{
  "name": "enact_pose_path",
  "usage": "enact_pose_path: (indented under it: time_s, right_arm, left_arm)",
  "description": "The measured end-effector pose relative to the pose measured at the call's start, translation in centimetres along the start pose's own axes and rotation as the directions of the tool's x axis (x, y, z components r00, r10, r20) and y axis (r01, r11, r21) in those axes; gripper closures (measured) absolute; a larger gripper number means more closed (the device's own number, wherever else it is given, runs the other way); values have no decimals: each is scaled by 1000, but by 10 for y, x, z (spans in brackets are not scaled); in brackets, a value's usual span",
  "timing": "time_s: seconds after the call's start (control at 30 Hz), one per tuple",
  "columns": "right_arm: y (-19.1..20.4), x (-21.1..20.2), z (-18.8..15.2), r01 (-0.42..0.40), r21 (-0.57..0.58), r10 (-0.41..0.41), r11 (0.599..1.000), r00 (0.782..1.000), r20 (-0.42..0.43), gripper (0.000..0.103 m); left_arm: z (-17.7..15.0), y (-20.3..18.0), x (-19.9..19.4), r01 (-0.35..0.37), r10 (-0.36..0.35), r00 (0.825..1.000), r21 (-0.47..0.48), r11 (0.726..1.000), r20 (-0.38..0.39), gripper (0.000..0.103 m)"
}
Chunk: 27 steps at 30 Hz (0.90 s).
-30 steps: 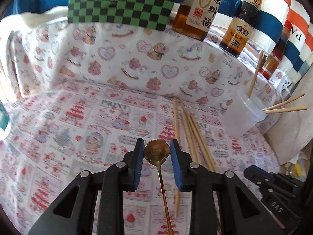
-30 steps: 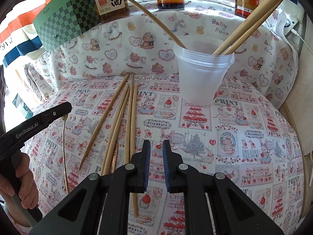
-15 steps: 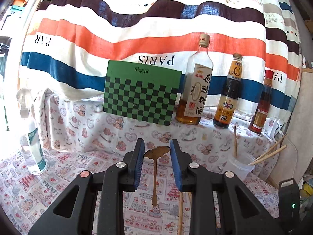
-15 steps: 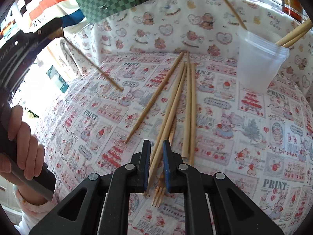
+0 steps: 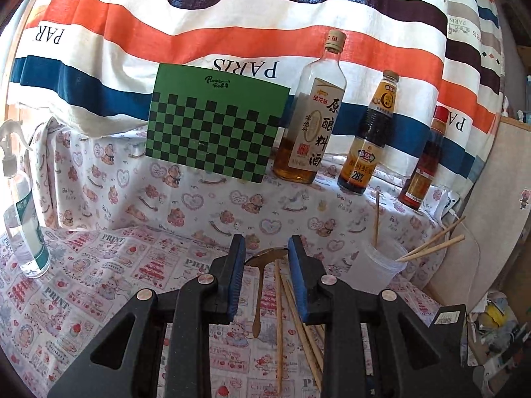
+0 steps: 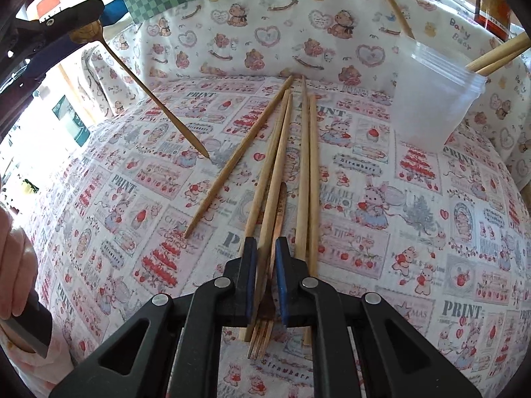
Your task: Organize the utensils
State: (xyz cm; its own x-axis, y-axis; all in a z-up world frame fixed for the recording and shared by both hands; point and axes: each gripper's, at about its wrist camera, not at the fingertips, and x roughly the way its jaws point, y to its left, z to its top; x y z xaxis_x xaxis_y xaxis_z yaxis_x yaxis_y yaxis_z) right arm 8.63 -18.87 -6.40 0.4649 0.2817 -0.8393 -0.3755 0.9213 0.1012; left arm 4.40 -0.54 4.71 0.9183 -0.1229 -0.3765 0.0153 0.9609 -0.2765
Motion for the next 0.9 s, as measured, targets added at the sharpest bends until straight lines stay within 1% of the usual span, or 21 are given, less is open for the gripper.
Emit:
enact_pose_path:
  time_s: [0.03, 0.07, 0.1, 0.17, 0.23, 0.27, 0.37, 0.47, 0.53, 0.63, 0.7, 0.73, 0.77, 0.83, 0.9]
  right_arm:
    - [-1, -4, 1, 19, 6, -19, 1000, 1000, 20, 102]
    - [-3, -9, 2, 31, 16, -31, 999, 998, 48, 102]
    - [-5, -16, 3, 28, 28, -30, 999, 997, 74, 102]
    - [-12, -28, 6, 13, 51, -19, 999, 993, 120, 102]
    - [-18, -36, 8, -15, 61, 7, 998, 990, 141, 102]
    - [-19, -38, 9, -30, 62, 21, 998, 990, 141, 102]
    - [-21, -35, 10, -42, 80, 33, 996, 992, 119, 101]
    - [-19, -27, 8, -47, 80, 41, 996, 996, 80, 101]
    - [-16, -24, 6, -44, 72, 38, 996, 997, 70, 101]
    - [-14, -25, 5, -42, 60, 37, 997, 997, 72, 99]
    - [-12, -25, 5, -45, 51, 41, 998, 996, 74, 93]
    - [-11, -24, 4, -50, 42, 47, 998, 996, 70, 86]
    - [-8, -22, 4, -54, 29, 52, 998, 997, 61, 82]
    - [-2, -17, 3, -57, 8, 56, 998, 998, 36, 82]
    - [5, -9, 0, -33, -13, 33, 999, 999, 2, 82]
  left_arm:
    - [0, 1, 1, 20, -20, 1000, -9, 1000, -11, 78]
    - [0, 3, 3, 44, -45, 998, -24, 999, -34, 79]
    - [0, 4, 6, 54, -56, 997, -38, 998, -52, 81]
    - [-3, 8, 12, 49, -54, 996, -66, 997, -77, 82]
    - [-5, 10, 16, 49, -56, 994, -72, 996, -91, 89]
    - [-5, 11, 19, 54, -62, 993, -80, 995, -100, 96]
    - [-8, 14, 23, 78, -89, 989, -99, 992, -115, 98]
    - [-10, 14, 29, 67, -78, 989, -95, 993, -126, 100]
    - [-12, 14, 30, 61, -72, 990, -94, 994, -123, 100]
    - [-11, 14, 27, 41, -49, 994, -82, 996, -100, 100]
    - [-9, 11, 19, 11, -14, 998, -52, 999, -54, 100]
    - [-7, 9, 14, -7, 6, 1000, -37, 999, -23, 100]
    - [-6, 8, 8, -30, 30, 999, -27, 999, 12, 100]
    - [-4, 6, -3, -84, 84, 993, -12, 996, 82, 100]
    - [-2, 6, -9, -123, 123, 985, -10, 992, 121, 100]
